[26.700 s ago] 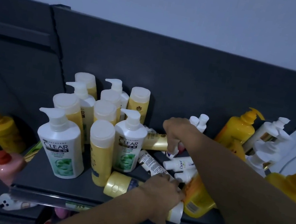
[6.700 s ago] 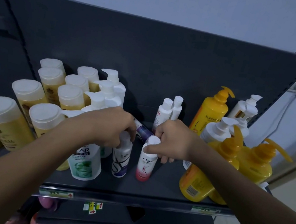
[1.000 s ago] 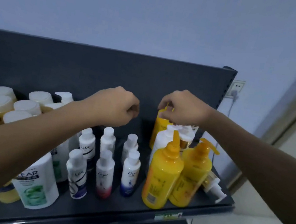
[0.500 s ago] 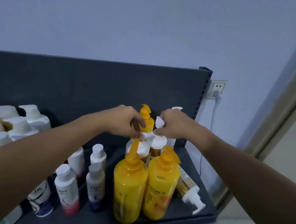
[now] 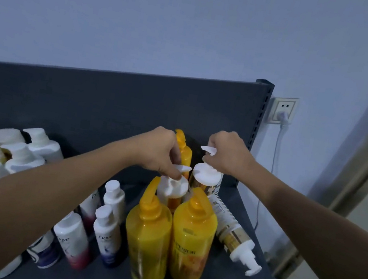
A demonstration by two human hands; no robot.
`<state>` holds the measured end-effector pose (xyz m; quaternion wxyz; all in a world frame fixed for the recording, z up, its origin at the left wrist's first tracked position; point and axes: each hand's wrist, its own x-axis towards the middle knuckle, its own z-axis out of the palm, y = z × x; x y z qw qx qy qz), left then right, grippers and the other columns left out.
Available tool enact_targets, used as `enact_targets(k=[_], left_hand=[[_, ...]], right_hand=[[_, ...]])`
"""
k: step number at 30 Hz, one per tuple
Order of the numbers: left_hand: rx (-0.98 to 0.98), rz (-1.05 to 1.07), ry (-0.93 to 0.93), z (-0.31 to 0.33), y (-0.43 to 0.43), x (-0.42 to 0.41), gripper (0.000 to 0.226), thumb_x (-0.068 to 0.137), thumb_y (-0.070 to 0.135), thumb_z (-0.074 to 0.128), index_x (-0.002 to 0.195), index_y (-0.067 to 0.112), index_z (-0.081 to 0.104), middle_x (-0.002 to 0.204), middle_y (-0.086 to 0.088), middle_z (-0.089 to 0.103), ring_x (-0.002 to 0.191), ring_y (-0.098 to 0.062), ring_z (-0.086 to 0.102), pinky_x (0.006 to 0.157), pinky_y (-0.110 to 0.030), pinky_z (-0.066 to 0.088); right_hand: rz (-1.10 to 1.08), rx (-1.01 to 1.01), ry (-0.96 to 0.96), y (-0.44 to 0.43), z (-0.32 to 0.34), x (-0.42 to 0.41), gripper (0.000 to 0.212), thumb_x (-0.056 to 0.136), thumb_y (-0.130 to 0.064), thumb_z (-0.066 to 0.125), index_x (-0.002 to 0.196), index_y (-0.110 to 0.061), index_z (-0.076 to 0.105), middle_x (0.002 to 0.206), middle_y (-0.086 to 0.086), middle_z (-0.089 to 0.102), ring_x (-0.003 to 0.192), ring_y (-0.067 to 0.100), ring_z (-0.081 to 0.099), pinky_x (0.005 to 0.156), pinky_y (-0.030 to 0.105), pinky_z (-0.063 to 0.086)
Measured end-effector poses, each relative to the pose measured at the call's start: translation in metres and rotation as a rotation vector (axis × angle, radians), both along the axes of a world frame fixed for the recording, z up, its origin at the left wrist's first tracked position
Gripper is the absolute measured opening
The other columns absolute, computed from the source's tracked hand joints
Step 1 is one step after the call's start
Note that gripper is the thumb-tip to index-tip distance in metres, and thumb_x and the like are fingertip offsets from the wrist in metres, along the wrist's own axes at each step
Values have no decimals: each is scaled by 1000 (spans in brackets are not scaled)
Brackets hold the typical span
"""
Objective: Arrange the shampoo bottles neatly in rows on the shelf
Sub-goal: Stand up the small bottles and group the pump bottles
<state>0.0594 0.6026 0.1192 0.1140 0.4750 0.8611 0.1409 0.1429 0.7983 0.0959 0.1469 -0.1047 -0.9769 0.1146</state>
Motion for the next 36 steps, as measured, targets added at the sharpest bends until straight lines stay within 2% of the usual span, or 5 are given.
enact_targets(k=[8,15,22,32,36], left_hand=[[-18,8,-35,0,29,11,23,73,40,87,90,25,82,80,7,78,70,-4,72,53,-12,50],[-5,19,2,-2,28,20,20,76,43,86,87,28,79,80,9,77,70,-5,72,62,-22,56],[-5,49,68,1,36,26,22,73,38,86,91,25,82,82,11,76,74,-5,72,68,-27,62],[-25,84,84,2,49,31,24,74,33,86,96,25,82,90,12,75,75,-5,70,56,-15,49],[-49,71,145,3,56,36,28,74,35,85,100,24,82,93,12,75,79,-7,68,60,-18,50]], right_hand=[[153,-281,-35,10,11,14,22,78,-38,82,89,-20,75,79,-5,75,66,7,71,65,30,60],[-272,-397,-501,78,-88,114,115,71,-85,58,156,-13,31,150,13,51,130,28,55,101,33,46],[-397,-120,-482,67,-170,161,48,81,-36,78,115,-15,51,114,6,68,99,25,68,69,26,43],[-189,28,-195,80,-76,175,33,81,-45,78,89,-25,53,70,-11,51,58,2,43,49,16,26],[43,178,21,81,-46,160,39,88,-52,60,89,-13,60,70,2,64,61,23,59,52,34,49]])
